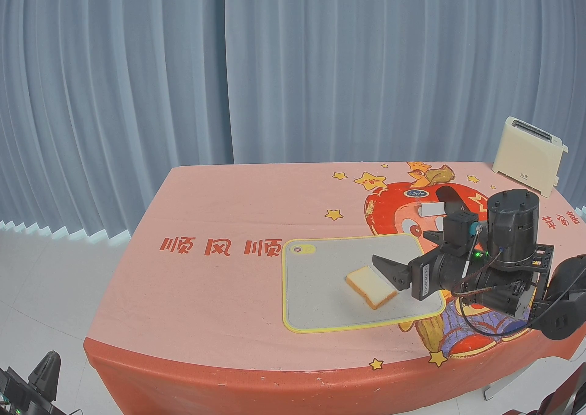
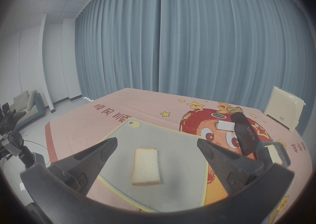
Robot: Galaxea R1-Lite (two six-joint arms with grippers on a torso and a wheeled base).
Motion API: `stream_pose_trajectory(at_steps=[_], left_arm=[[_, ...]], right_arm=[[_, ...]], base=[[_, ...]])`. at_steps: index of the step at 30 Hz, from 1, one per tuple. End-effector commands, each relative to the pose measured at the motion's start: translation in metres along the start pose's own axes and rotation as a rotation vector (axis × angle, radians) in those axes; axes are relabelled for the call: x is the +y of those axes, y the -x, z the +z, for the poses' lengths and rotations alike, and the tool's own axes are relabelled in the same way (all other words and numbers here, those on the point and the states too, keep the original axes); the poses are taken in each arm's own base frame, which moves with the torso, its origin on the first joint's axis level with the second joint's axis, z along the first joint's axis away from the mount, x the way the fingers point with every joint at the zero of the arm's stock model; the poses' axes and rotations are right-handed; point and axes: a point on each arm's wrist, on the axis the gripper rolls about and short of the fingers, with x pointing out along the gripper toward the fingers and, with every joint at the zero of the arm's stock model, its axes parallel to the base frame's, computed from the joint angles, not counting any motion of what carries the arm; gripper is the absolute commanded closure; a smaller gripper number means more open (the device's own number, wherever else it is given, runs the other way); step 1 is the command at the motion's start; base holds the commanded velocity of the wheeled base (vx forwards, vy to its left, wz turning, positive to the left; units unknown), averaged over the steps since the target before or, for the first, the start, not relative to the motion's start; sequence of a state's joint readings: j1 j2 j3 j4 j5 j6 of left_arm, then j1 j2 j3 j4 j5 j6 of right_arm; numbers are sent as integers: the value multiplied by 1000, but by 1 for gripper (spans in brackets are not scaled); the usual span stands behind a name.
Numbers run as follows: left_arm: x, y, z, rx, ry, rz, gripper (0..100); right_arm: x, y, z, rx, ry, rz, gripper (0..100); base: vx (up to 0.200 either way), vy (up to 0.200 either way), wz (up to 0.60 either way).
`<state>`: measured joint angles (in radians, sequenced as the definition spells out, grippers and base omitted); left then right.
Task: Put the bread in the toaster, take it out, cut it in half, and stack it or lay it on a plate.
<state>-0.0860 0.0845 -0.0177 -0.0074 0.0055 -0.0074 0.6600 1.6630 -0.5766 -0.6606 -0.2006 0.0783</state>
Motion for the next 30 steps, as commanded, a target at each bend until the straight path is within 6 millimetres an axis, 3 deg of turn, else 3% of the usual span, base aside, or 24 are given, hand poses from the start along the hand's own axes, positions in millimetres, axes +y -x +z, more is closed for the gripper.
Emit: stream_pose_trajectory(at_steps=[1,9,16,19,23,30], left_arm=[[0,-1,-5,19,0,1,100],[0,-1,-5,19,0,1,100],[0,-1,-5,19,0,1,100],[0,-1,-5,19,0,1,100],[0,-1,-5,19,0,1,100],[0,-1,-5,20,0,1,100]], right_arm=[[2,-1,-2,10,4,4,0],[13,-4,8,-16,9,39,0],[21,-37,5,23,19,35,0],[24,-41,3,36,27,42,0],[33,-43,-1,52,42,66,0],[44,-36,15,221,25,82,0]], base=[[0,0,0],[0,0,0],[0,0,0],[0,0,0],[0,0,0],[0,0,0]])
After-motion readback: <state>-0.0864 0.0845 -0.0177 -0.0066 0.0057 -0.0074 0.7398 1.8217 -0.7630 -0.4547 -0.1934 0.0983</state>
